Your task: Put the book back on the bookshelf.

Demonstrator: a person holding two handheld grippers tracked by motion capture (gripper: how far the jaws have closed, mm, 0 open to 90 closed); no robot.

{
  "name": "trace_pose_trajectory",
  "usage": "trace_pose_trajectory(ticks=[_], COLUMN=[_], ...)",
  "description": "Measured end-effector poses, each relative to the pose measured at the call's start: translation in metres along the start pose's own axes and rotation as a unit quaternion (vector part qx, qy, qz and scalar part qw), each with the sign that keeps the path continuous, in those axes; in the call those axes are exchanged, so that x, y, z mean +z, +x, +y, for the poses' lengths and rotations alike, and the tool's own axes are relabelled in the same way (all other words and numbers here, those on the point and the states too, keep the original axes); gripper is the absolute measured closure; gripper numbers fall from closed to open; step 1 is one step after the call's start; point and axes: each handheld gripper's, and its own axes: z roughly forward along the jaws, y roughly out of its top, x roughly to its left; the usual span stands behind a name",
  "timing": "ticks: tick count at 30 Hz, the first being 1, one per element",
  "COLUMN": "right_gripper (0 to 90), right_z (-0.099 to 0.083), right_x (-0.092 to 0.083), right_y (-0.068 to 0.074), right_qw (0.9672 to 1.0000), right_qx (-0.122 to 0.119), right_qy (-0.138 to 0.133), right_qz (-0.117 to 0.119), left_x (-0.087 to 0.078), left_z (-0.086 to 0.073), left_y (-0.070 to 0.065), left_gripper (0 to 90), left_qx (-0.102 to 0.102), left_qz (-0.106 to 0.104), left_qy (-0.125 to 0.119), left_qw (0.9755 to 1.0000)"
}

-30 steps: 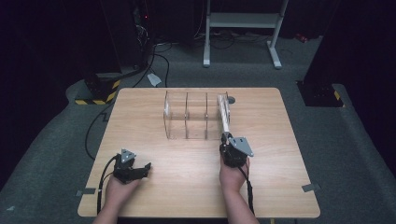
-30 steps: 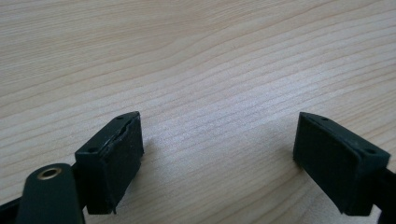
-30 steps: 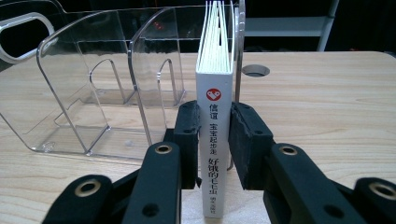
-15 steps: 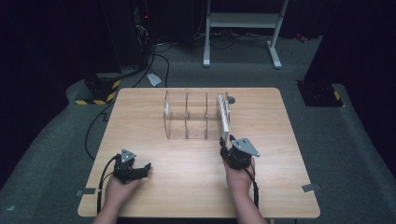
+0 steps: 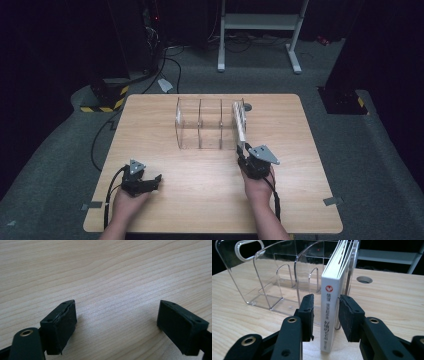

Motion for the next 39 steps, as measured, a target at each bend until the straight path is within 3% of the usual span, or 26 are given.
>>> trace_pose_trajectory(ticks=[4, 11, 14, 22, 31, 34, 35, 39], right_gripper=[72.2, 73.2, 73.4, 73.6, 73.8, 72.4, 61.4, 60.4], right_z=[0.001, 0.0, 0.0, 0.0, 0.002, 0.001, 0.002, 0.006], right_x=[0.001, 0.002, 0.001, 0.004, 0.007, 0.007, 0.007, 0.011], right_y=[-0.003, 0.002, 0.007, 0.013, 0.015, 0.015, 0.015, 0.015], right_qw=[0.9999, 0.9992, 0.9984, 0.9971, 0.997, 0.9971, 0.9976, 0.9976], right_qx=[0.015, 0.034, 0.044, 0.045, 0.036, 0.034, 0.038, 0.036], right_qy=[0.003, -0.001, -0.003, -0.004, -0.008, -0.009, -0.014, -0.008], right_qz=[-0.004, -0.018, -0.035, -0.061, -0.068, -0.068, -0.057, -0.058], left_x=[0.0, 0.0, 0.0, 0.0, 0.0, 0.0, 0.0, 0.0], left_z=[0.0, 0.0, 0.0, 0.0, 0.0, 0.0, 0.0, 0.0], left_y=[0.0, 0.0, 0.0, 0.0, 0.0, 0.0, 0.0, 0.0], left_gripper=[16.1, 16.1, 16.1, 16.1, 16.1, 16.1, 16.1, 16.1], left_qx=[0.0, 0.0, 0.0, 0.0, 0.0, 0.0, 0.0, 0.0], left_qz=[0.0, 0.0, 0.0, 0.0, 0.0, 0.0, 0.0, 0.0], left_qy=[0.0, 0.0, 0.0, 0.0, 0.0, 0.0, 0.0, 0.0], left_qw=[1.0, 1.0, 1.0, 1.0, 1.0, 1.0, 1.0, 1.0])
